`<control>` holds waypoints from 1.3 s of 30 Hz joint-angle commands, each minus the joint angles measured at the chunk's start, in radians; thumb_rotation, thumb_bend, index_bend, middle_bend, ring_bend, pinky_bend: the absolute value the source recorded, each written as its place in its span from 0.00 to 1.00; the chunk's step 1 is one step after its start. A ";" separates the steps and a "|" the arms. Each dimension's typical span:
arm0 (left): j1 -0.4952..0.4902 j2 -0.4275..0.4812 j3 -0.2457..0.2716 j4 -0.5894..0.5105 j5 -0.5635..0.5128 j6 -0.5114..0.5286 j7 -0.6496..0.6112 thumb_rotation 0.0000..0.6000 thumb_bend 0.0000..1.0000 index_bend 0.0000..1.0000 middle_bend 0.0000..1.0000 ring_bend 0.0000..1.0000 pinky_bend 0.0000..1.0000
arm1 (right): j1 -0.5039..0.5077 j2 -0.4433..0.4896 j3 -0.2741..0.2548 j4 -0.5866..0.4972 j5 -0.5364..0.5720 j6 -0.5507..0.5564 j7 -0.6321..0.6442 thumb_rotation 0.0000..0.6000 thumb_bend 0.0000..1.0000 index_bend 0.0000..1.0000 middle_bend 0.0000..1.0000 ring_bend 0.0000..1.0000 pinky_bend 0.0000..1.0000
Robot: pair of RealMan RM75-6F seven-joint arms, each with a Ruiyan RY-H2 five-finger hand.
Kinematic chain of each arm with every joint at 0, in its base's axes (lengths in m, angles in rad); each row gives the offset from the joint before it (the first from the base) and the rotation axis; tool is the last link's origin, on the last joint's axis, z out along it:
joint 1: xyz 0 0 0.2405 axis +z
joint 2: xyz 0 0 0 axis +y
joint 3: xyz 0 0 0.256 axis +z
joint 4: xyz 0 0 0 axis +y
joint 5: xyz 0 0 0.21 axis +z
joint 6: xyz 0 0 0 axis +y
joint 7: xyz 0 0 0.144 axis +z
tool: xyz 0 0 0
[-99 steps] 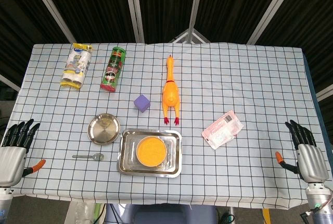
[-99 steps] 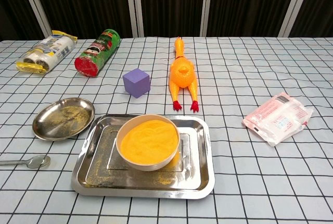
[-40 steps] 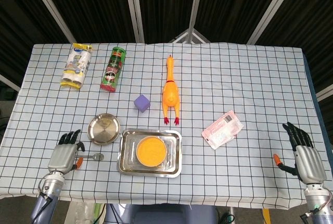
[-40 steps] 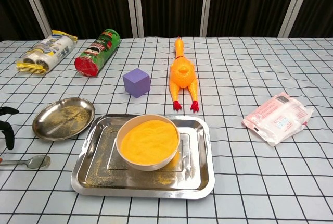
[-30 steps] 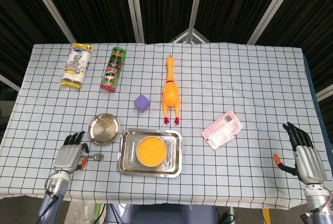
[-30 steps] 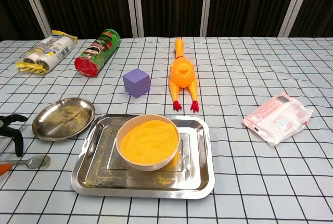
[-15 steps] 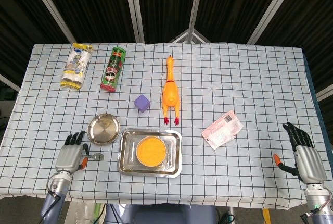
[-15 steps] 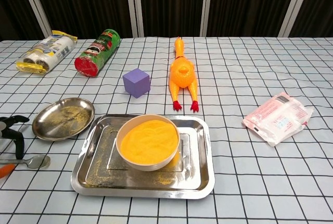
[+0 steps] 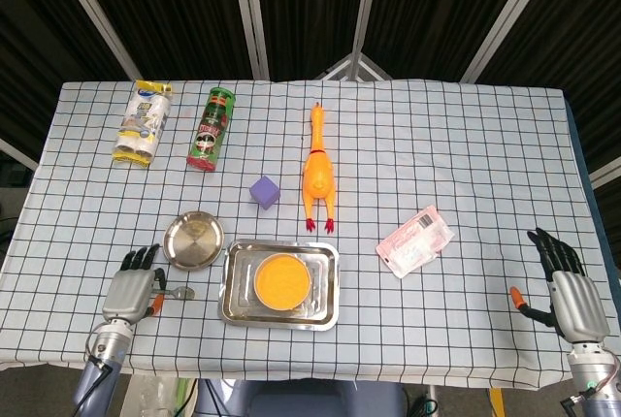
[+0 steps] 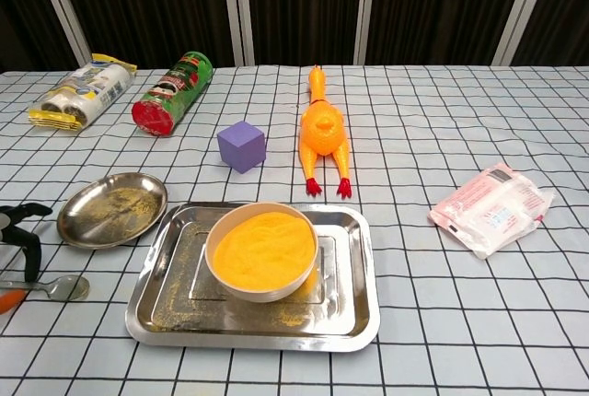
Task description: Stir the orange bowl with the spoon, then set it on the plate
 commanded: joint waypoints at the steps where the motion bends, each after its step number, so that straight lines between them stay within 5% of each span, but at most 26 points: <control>1: -0.002 0.008 -0.001 -0.011 0.003 0.002 0.002 1.00 0.57 0.51 0.01 0.00 0.00 | 0.000 0.000 0.000 0.000 0.000 0.000 0.000 1.00 0.40 0.00 0.00 0.00 0.00; 22: -0.072 0.115 -0.073 -0.275 0.057 0.036 0.094 1.00 0.57 0.51 0.01 0.00 0.00 | -0.001 0.002 0.000 -0.003 0.000 0.001 -0.002 1.00 0.40 0.00 0.00 0.00 0.00; 39: -0.293 -0.063 -0.197 -0.358 -0.224 0.030 0.460 1.00 0.57 0.49 0.01 0.00 0.00 | 0.001 0.002 0.003 0.000 0.005 -0.003 0.013 1.00 0.40 0.00 0.00 0.00 0.00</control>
